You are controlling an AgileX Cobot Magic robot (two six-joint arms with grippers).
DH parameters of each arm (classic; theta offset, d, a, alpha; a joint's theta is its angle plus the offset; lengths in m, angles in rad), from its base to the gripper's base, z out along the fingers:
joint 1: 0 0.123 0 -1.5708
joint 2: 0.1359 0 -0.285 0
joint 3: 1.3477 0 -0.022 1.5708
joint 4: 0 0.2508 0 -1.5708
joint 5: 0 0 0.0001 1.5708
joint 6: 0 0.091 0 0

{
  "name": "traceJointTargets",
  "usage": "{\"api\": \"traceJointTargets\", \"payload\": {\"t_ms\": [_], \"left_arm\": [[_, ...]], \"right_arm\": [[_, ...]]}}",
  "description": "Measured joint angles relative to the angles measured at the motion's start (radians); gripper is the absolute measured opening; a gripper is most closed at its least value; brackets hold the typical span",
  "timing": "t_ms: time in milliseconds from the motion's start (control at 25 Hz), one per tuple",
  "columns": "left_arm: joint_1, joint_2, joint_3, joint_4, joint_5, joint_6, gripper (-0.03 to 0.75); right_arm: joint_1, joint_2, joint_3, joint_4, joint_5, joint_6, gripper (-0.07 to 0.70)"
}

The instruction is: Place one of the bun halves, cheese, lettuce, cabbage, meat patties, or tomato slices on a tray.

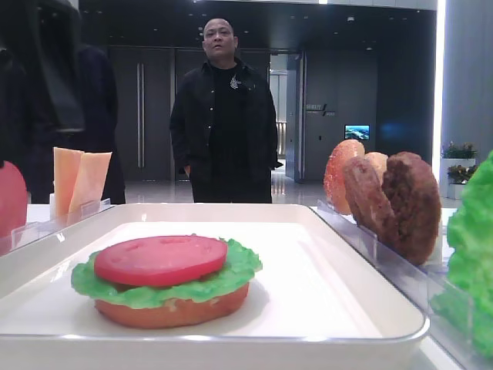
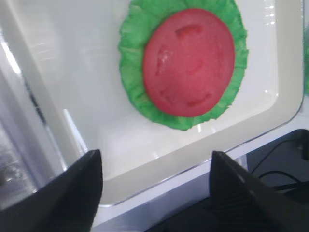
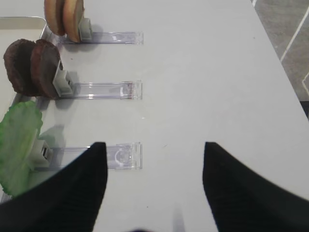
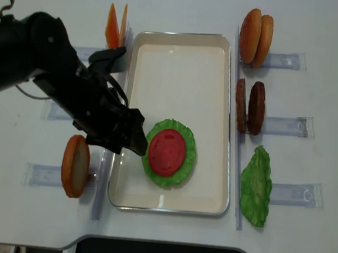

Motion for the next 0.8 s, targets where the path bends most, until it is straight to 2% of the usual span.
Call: {"api": "traceJointTargets", "payload": {"t_ms": [200, 400, 560, 800], "left_arm": [[0.0, -0.043, -0.078, 0.171, 0.159, -0.135, 0.526], [0.0, -0.058, -0.148, 0.278, 0.313, -0.203, 0.526], [0.0, -0.068, -0.181, 0.347, 0.335, -0.245, 0.526], [0.0, -0.073, -0.187, 0.364, 0.341, -0.253, 0.526]], "right_arm": [[0.0, 0.0, 0.0, 0.0, 0.0, 0.0, 0.416], [0.0, 0.0, 0.0, 0.0, 0.0, 0.0, 0.416], [0.0, 0.0, 0.0, 0.0, 0.0, 0.0, 0.416], [0.0, 0.0, 0.0, 0.0, 0.0, 0.0, 0.416]]}}
